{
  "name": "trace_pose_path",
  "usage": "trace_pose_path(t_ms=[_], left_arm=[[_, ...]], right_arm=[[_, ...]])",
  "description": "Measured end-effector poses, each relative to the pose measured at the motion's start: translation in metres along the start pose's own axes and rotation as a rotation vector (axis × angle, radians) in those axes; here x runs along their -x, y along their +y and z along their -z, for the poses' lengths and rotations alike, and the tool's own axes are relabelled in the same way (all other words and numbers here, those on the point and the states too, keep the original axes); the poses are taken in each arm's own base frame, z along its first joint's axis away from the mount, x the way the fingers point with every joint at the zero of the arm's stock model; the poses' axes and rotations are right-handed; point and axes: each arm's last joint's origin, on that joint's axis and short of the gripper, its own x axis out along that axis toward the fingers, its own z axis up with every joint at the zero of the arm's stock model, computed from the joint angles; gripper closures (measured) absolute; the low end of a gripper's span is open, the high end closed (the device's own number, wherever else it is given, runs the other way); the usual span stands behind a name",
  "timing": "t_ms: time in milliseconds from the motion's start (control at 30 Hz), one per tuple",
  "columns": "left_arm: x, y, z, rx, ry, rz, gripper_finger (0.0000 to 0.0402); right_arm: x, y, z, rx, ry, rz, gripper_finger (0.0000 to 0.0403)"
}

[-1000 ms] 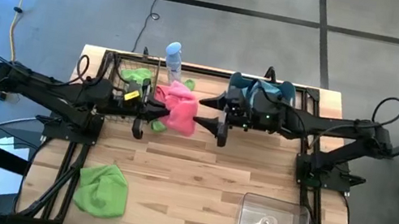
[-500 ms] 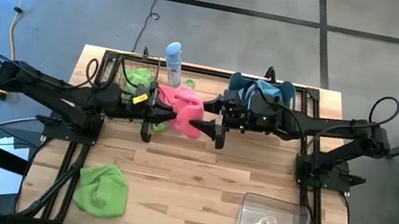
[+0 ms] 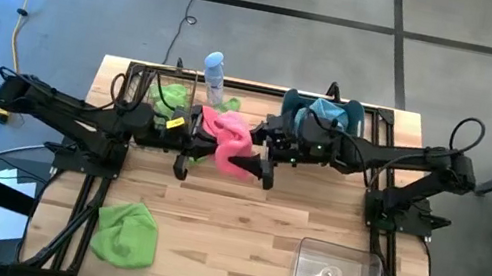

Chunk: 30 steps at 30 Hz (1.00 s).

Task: Sort microfiber towel by color & place in baskets
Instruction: Put the bottom pink towel into the transparent bin

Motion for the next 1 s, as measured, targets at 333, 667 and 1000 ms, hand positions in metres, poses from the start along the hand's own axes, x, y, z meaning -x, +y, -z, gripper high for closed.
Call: trace_pose_path(t_ms=[333, 667, 1000], left_arm=[[-0.0016, -0.0007, -0.0035, -0.014, 0.027, -0.01, 0.0366], [-0.0011, 0.0, -0.0039, -0.006, 0.023, -0.036, 0.0284], [0.0036, 0.0011, -0.0042, 0.017, 0.052, -0.063, 0.0222]], right_arm=[[0.0014, 0.0006, -0.0012, 0.005, -0.003, -0.004, 0.0146], [0.0013, 0.0004, -0.0005, 0.027, 0.003, -0.002, 0.0355], [0.0013, 0.0004, -0.0002, 0.023, 0.008, -0.008, 0.0396]])
